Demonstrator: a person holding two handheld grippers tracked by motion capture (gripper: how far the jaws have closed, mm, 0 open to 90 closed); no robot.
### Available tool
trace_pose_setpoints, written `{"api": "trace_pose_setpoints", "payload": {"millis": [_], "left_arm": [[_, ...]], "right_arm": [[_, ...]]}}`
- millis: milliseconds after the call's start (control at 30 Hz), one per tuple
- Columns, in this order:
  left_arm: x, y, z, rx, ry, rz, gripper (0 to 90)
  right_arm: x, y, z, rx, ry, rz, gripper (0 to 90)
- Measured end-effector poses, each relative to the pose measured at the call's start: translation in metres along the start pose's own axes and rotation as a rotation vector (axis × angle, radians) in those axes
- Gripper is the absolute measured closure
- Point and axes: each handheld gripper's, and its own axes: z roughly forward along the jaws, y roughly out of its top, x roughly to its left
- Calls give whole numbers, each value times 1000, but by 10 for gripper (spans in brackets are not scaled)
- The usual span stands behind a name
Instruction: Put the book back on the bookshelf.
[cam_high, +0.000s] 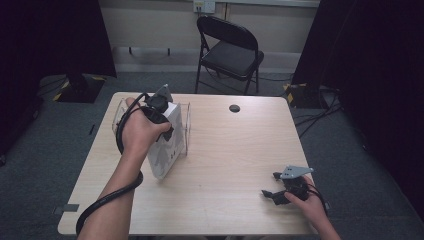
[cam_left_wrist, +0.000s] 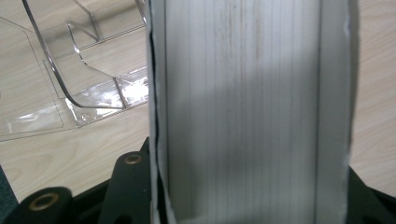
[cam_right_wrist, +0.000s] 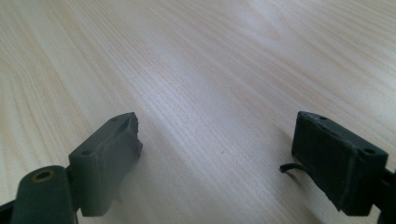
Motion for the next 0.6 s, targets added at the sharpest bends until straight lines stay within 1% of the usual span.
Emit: {"api": "trace_pose_setpoints", "payload": {"millis": [33, 67, 100, 133, 167, 200, 233, 267, 300, 367, 400, 433, 467, 600], "left_arm": [[0, 0, 0, -1, 1, -1, 531], [0, 1, 1, -3, -5, -11, 531], [0, 1, 1, -5, 5, -9, 531], [1, 3, 0, -1, 10, 20, 531], [-1, 3, 1, -5, 3, -9, 531], [-1, 3, 1, -7, 4, -14, 531], [2, 5, 0, 1, 9, 15, 531], [0, 5, 1, 0, 6, -12, 531], [0, 5, 1, -7, 5, -20, 531], [0, 6, 2, -13, 5, -21, 531], [0, 7, 1, -9, 16, -19, 531], [0, 7, 1, -8, 15, -27, 531], [1, 8, 2, -8, 3, -25, 531], [1, 10, 3, -6, 20, -35, 531]], "right_arm": [[0, 0, 0, 2, -3, 1, 139], [0, 0, 0, 2, -3, 1, 139], [0, 0, 0, 0, 0, 2, 139], [0, 0, 0, 0, 0, 0, 140], [0, 0, 0, 4, -4, 0, 139], [0, 0, 0, 4, -5, 0, 139], [0, 0, 0, 4, -4, -1, 139], [0, 0, 0, 4, -5, -1, 139], [0, 0, 0, 2, -2, 1, 139], [0, 0, 0, 4, -5, -1, 139], [0, 0, 0, 4, -4, 0, 140], [0, 0, 0, 4, -5, -1, 139], [0, 0, 0, 4, -4, -1, 139], [0, 0, 0, 4, -5, 0, 139]]}}
